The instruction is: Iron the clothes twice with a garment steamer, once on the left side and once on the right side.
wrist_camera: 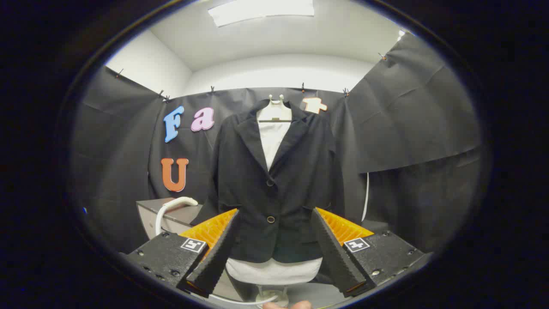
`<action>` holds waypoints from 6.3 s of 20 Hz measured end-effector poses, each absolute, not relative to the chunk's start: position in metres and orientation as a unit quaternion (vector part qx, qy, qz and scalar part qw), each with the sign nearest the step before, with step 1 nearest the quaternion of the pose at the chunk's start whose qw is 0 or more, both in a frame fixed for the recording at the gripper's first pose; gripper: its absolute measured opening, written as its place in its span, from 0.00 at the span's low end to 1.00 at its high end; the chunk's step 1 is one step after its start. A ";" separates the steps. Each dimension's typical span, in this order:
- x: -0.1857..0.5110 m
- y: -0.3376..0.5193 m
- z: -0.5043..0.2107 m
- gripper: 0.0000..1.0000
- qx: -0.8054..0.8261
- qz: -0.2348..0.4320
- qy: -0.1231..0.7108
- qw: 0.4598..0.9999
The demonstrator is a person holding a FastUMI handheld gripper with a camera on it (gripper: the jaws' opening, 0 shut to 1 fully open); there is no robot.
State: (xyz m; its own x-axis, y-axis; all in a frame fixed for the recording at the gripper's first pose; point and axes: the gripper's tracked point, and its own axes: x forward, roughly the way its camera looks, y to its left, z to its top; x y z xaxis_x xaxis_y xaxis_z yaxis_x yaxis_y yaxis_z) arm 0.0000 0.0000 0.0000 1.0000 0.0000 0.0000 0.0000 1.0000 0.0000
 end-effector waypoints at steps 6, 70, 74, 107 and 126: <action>-0.003 0.018 -0.003 1.00 0.010 0.003 0.000 1.000; 0.395 0.515 -0.208 0.45 -0.012 0.141 0.411 0.900; 0.390 0.518 -0.189 0.37 0.015 0.168 0.392 0.904; 0.160 0.172 0.122 0.31 0.052 0.009 0.034 0.998; 0.189 0.080 0.096 0.31 0.011 -0.062 0.003 0.998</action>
